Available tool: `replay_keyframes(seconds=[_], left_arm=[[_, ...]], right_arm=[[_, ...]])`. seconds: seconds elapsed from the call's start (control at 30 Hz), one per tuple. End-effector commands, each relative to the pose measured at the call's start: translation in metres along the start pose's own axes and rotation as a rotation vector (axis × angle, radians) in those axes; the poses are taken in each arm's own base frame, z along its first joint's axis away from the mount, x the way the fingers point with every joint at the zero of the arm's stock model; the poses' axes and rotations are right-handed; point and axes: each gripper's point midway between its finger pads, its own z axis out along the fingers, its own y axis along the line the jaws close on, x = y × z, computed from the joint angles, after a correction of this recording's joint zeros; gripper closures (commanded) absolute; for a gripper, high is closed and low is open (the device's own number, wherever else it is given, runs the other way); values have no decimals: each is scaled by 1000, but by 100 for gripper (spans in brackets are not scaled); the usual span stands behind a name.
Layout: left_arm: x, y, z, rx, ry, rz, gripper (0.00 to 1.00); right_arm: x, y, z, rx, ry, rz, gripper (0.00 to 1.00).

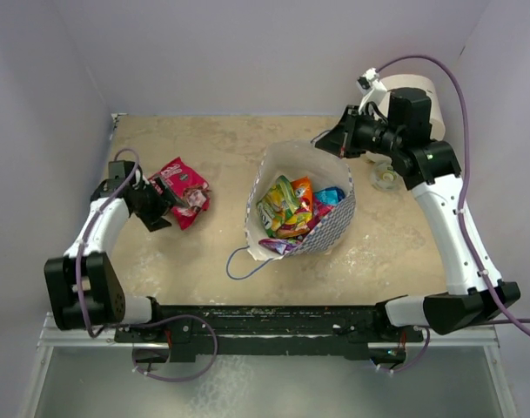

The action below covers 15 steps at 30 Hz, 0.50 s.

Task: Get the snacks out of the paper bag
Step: Place the snack at the center of the board, then take out the snack from the paper bag.

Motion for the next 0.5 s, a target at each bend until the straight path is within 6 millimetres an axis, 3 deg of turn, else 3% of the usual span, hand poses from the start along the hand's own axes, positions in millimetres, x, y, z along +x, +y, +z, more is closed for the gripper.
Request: replay_keyframes(seconds=[0.0, 0.27, 0.47], left_arm=[[8, -62, -61, 150, -58, 160, 21], [65, -187, -179, 562, -187, 458, 24], [135, -253, -229, 730, -140, 624, 33]], right_arm=[[9, 14, -17, -55, 12, -35, 100], [14, 25, -28, -99, 19, -89, 100], [2, 38, -35, -128, -13, -92, 100]])
